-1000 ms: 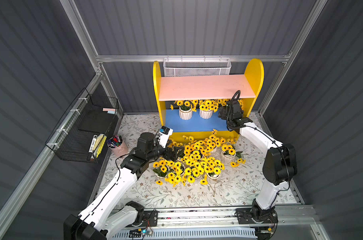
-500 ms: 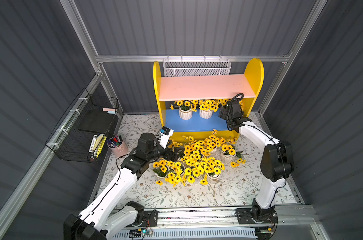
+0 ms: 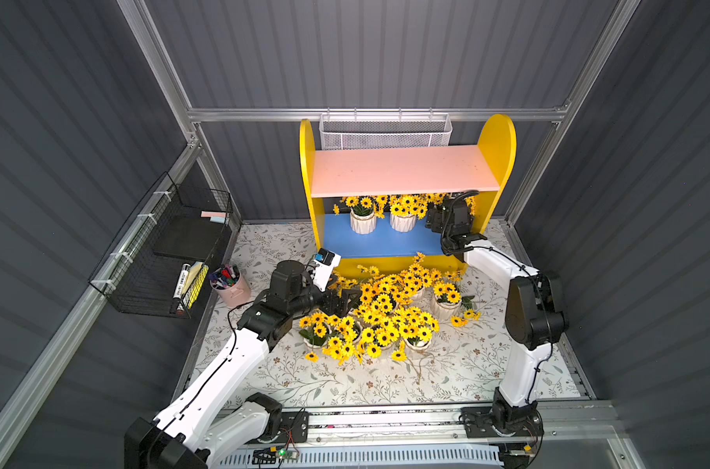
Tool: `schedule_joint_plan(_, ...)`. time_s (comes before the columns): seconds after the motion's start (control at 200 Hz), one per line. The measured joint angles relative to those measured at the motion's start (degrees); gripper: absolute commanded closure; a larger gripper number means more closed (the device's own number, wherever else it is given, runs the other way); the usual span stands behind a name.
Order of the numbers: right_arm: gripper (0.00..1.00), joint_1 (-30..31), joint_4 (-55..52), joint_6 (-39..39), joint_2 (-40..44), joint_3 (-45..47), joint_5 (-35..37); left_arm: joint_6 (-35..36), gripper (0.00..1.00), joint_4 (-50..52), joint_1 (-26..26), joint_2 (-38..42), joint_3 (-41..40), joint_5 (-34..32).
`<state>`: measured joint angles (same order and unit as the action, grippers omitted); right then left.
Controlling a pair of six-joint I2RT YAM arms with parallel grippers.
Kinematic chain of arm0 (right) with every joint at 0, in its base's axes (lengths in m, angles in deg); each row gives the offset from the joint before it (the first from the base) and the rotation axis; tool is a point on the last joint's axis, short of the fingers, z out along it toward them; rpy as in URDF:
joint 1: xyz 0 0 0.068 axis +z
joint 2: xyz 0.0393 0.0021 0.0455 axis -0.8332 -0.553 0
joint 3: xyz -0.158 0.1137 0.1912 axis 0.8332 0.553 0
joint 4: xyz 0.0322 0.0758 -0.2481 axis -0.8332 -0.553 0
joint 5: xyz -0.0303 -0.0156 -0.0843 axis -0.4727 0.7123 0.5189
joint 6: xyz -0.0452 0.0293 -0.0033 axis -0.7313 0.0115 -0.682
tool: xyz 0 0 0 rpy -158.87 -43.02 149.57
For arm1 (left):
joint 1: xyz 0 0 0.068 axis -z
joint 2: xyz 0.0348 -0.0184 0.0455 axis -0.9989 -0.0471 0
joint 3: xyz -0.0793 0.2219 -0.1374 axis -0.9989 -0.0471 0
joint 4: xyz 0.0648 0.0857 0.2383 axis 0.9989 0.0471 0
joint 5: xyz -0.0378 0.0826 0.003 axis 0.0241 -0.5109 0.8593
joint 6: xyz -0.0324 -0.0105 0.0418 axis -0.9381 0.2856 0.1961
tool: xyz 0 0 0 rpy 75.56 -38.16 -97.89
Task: Take the sunflower pots off the shelves
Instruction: Pick up the sunflower pot from the shelf.
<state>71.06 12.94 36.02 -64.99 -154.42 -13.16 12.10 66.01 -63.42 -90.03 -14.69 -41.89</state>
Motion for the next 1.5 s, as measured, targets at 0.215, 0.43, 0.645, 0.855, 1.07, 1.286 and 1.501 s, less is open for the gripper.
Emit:
schedule_joint_plan(0.215,0.01,-0.13,1.73,-0.46,-3.13,-2.95,0.74,0.0,0.01,-0.13,0.09,0.0,0.0,0.0)
schedule_joint_plan(0.43,0.03,-0.35,3.74,-1.22,-5.64,-4.52,1.18,0.0,0.01,-0.15,0.35,0.0,-0.04,0.0)
schedule_joint_plan(0.645,0.23,-0.66,6.19,-2.71,-6.75,-4.81,1.27,0.02,0.0,-0.17,0.35,0.0,-0.28,0.0)
schedule_joint_plan(0.855,0.49,-0.87,10.54,-3.65,-6.8,-2.69,1.11,0.02,0.01,-0.17,0.35,0.0,-0.28,-0.02)
schedule_joint_plan(1.07,1.0,-1.29,13.62,-4.68,-4.42,1.51,-1.49,0.02,0.01,-0.17,0.35,0.0,-0.31,0.0)
schedule_joint_plan(1.286,1.0,-0.94,13.51,-5.25,1.68,8.72,-4.94,-0.13,0.01,-1.49,0.63,-0.17,-0.31,1.81)
schedule_joint_plan(1.501,1.0,1.38,13.11,-6.43,7.91,15.43,-7.17,-1.33,0.01,-3.8,2.73,-3.93,-0.31,6.38)
